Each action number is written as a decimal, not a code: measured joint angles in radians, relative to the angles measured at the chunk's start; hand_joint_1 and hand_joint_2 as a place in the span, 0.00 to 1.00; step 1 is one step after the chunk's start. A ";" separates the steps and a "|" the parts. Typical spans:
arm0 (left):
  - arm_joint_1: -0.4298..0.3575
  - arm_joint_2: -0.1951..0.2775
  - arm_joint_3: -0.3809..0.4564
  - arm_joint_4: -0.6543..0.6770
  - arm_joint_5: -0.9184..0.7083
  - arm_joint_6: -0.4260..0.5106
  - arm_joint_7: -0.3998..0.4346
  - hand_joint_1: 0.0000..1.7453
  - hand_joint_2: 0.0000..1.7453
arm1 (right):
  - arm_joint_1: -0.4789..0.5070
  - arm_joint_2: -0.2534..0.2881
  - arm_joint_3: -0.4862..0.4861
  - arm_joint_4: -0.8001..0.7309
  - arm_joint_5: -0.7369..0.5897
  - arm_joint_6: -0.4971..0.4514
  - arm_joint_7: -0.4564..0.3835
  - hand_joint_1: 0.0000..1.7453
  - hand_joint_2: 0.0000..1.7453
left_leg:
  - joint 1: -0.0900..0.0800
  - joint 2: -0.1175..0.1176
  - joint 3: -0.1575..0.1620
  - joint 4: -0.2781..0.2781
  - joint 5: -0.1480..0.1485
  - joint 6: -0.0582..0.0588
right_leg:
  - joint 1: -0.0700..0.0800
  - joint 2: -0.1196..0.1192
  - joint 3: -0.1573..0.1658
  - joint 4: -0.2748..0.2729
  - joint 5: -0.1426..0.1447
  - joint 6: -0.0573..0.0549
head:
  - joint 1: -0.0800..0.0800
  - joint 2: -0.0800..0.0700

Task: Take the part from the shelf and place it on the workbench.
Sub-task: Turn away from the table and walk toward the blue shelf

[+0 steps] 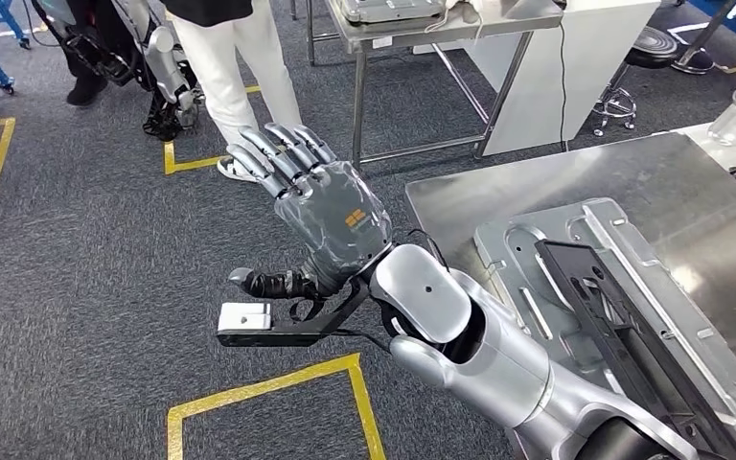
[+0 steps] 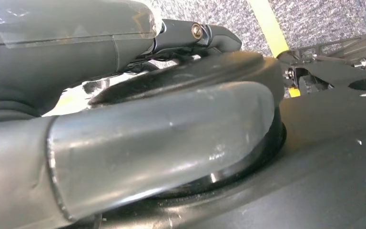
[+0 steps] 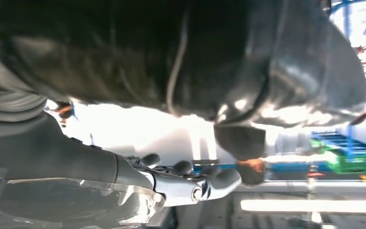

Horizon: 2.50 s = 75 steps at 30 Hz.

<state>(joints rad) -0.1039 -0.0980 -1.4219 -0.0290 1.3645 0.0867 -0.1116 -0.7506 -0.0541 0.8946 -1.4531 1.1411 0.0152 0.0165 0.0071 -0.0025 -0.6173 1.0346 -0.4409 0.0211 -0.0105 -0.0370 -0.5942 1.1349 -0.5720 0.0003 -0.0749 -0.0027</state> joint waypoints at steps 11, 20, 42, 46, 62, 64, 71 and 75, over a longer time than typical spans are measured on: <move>-0.008 -0.002 -0.002 -0.025 -0.004 0.002 -0.002 0.00 0.00 | 0.002 0.000 0.026 -0.017 -0.032 0.003 0.000 0.00 0.00 | -0.005 -0.136 -0.004 -0.006 0.014 -0.006 | 0.029 0.110 0.011 -0.089 0.099 -0.065 | 0.002 0.000; -0.010 0.009 -0.004 -0.026 -0.004 0.004 -0.003 0.00 0.00 | 0.034 0.011 0.042 -0.053 -0.058 0.006 0.000 0.00 0.00 | -0.008 -0.010 -0.091 0.216 -0.092 -0.051 | 0.015 -0.023 0.045 -0.142 0.107 -0.051 | 0.000 0.000; -0.011 0.013 -0.023 -0.031 -0.010 -0.007 0.002 0.00 0.00 | 0.069 0.015 0.072 -0.101 -0.099 0.009 -0.007 0.00 0.00 | 0.000 -0.137 0.001 -0.017 0.017 -0.014 | 0.010 0.112 0.023 -0.101 0.092 -0.033 | 0.003 0.000; -0.010 0.016 -0.024 -0.032 -0.008 -0.007 0.005 0.00 0.00 | 0.073 0.029 0.081 -0.111 -0.117 0.014 -0.010 0.00 0.00 | -0.010 -0.062 -0.037 0.062 -0.037 -0.030 | 0.003 0.054 0.040 -0.136 0.106 -0.041 | 0.001 0.000; 0.002 0.023 -0.027 -0.034 -0.006 -0.004 0.010 0.00 0.00 | 0.119 0.040 0.124 -0.100 -0.172 0.016 -0.012 0.00 0.00 | -0.008 0.000 0.028 -0.030 0.001 0.011 | 0.011 0.016 -0.028 0.035 -0.007 -0.003 | 0.003 0.000; 0.000 0.023 -0.027 -0.034 -0.004 -0.004 0.010 0.00 0.00 | 0.135 0.039 0.126 -0.094 -0.185 0.015 -0.013 0.00 0.00 | -0.008 -0.024 0.026 -0.028 0.003 0.014 | 0.010 0.031 -0.088 0.155 -0.051 -0.002 | 0.003 0.000; -0.009 0.017 -0.027 -0.039 0.001 -0.003 0.010 0.00 0.00 | 0.156 0.038 0.133 -0.088 -0.212 0.012 -0.021 0.00 0.00 | -0.004 -0.112 0.016 -0.020 0.006 0.002 | 0.008 0.119 0.010 -0.094 0.097 -0.027 | 0.003 0.000; -0.009 0.019 -0.027 -0.040 0.003 0.000 0.015 0.00 0.00 | 0.157 0.040 0.135 -0.089 -0.219 0.011 -0.021 0.00 0.00 | -0.009 -0.094 0.002 -0.004 -0.006 -0.021 | 0.000 0.076 0.025 -0.122 0.105 -0.033 | 0.002 0.000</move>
<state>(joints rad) -0.1133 -0.0787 -1.4485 -0.0690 1.3674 0.0872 -0.0969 -0.5938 -0.0137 1.0292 -1.5419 0.9217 0.0261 -0.0044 -0.0023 -0.0965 -0.6153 1.0311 -0.4471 0.0004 -0.0109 0.0392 -0.5688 1.0125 -0.4672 -0.0331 -0.0726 -0.0027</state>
